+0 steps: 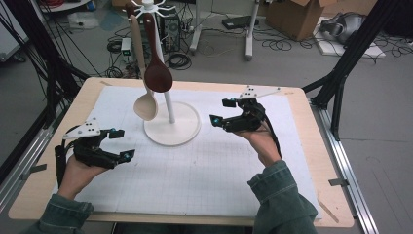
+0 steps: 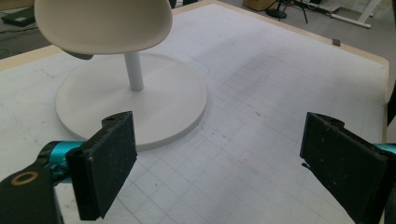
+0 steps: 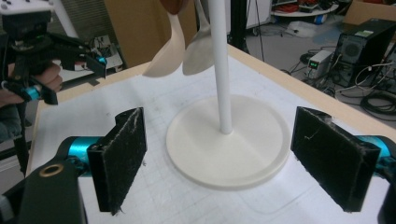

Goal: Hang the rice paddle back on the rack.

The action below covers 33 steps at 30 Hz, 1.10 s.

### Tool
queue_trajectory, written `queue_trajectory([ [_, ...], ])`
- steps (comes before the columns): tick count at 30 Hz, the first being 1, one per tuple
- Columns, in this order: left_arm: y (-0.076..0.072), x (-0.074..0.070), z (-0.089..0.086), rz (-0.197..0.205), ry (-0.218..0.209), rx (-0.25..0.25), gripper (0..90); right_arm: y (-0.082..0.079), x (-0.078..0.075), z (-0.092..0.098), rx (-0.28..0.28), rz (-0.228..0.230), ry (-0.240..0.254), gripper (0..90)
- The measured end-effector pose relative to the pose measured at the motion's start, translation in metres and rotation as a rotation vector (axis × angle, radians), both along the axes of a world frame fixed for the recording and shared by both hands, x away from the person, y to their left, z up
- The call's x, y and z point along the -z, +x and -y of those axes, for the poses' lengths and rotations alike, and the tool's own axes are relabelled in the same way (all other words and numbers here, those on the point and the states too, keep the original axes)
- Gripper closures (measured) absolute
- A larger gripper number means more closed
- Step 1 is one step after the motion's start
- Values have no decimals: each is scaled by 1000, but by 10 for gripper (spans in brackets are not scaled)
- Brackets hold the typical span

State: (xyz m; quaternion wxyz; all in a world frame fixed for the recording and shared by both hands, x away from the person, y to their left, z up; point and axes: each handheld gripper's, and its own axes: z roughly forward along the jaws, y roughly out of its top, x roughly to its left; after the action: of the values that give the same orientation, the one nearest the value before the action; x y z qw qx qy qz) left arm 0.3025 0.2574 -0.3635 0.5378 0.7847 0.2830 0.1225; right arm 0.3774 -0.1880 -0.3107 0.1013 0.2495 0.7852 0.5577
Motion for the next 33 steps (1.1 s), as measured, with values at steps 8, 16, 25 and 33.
queue_trajectory([
  [8,1,1,0,-4,3,-2,110,-13,19,14,33,-8,-13,164],
  [16,1,3,1,-2,7,-6,104,-28,35,26,64,-2,-28,146],
  [25,1,4,0,0,9,-18,96,-43,50,35,102,-8,-39,126],
  [33,2,5,0,-2,9,-22,88,-55,63,44,125,-26,-37,120],
])
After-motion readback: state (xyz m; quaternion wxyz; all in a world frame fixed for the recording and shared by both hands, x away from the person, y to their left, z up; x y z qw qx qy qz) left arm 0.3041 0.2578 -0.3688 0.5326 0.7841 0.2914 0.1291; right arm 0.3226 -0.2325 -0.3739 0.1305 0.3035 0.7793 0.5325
